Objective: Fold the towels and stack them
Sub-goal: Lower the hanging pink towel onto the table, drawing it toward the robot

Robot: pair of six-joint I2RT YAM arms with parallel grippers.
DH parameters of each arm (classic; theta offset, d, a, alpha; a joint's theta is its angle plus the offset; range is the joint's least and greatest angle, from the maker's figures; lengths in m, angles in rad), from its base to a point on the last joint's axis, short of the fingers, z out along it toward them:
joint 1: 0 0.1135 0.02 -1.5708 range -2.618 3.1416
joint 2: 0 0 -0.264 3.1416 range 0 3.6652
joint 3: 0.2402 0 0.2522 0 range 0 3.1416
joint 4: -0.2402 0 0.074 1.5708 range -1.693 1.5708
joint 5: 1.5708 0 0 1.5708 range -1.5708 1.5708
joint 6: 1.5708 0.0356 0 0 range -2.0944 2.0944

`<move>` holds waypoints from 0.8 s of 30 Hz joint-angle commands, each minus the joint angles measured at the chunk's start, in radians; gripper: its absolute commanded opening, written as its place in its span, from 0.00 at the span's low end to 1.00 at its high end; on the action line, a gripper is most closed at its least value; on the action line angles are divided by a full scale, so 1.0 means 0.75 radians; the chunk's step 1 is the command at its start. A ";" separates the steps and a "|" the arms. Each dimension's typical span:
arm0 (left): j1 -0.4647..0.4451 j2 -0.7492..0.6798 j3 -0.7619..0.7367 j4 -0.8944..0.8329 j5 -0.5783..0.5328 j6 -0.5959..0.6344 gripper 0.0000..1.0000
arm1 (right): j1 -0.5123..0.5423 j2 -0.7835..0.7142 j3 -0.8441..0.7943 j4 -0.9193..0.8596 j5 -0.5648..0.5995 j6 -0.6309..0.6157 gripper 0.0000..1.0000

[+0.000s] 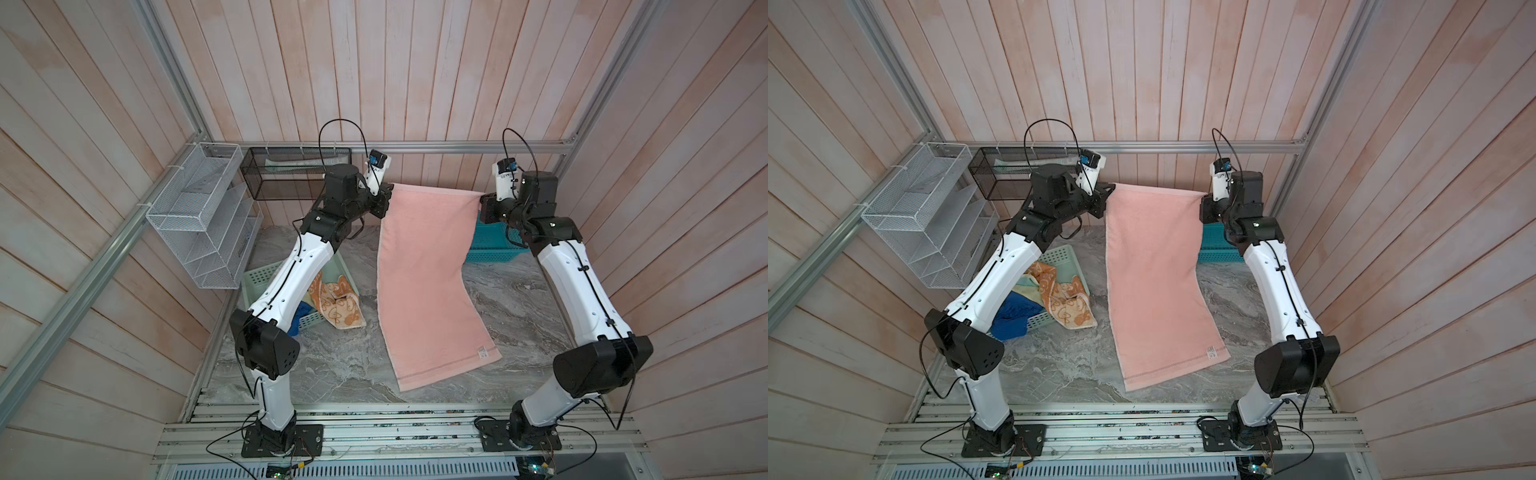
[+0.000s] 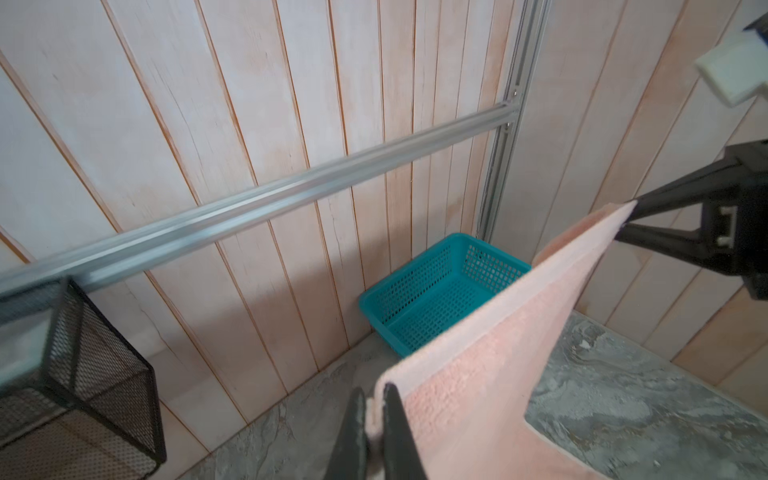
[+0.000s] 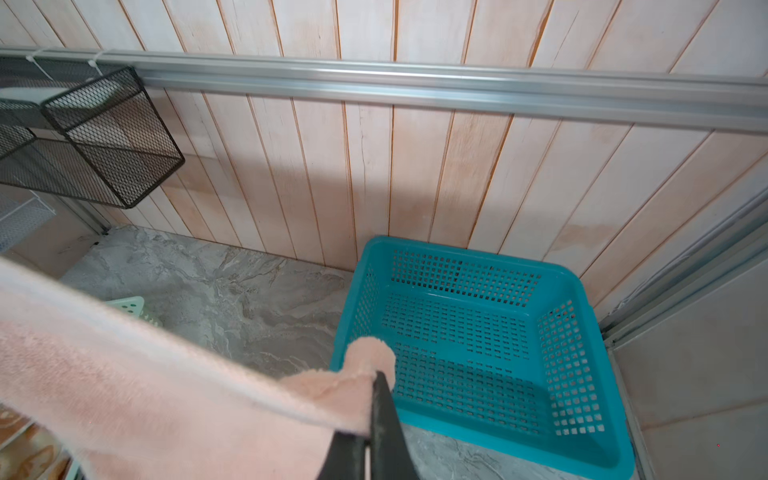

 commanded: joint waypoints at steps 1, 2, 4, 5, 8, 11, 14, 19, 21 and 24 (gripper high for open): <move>0.048 -0.083 -0.174 0.125 -0.023 -0.068 0.00 | -0.039 -0.074 -0.116 0.067 0.080 0.030 0.00; 0.048 -0.118 -0.259 0.162 0.001 -0.096 0.00 | -0.036 -0.106 -0.188 0.077 0.079 0.032 0.00; 0.047 -0.191 -0.460 0.225 0.034 -0.164 0.00 | -0.034 -0.156 -0.318 0.087 0.076 0.045 0.00; 0.044 -0.224 -0.548 0.250 0.046 -0.198 0.00 | -0.031 -0.181 -0.383 0.092 0.069 0.053 0.00; 0.009 -0.325 -0.851 0.338 0.063 -0.315 0.00 | -0.008 -0.282 -0.621 0.121 0.028 0.109 0.00; -0.046 -0.375 -1.133 0.407 0.065 -0.425 0.00 | 0.022 -0.376 -0.909 0.162 -0.016 0.207 0.00; -0.112 -0.365 -1.318 0.456 0.102 -0.540 0.00 | 0.035 -0.424 -1.161 0.202 -0.077 0.355 0.00; -0.228 -0.296 -1.508 0.531 0.144 -0.696 0.00 | 0.070 -0.409 -1.493 0.325 -0.160 0.592 0.00; -0.262 -0.257 -1.552 0.547 0.154 -0.743 0.00 | 0.100 -0.384 -1.562 0.349 -0.172 0.638 0.00; -0.291 -0.211 -1.587 0.530 0.172 -0.769 0.00 | 0.152 -0.330 -1.619 0.355 -0.177 0.681 0.00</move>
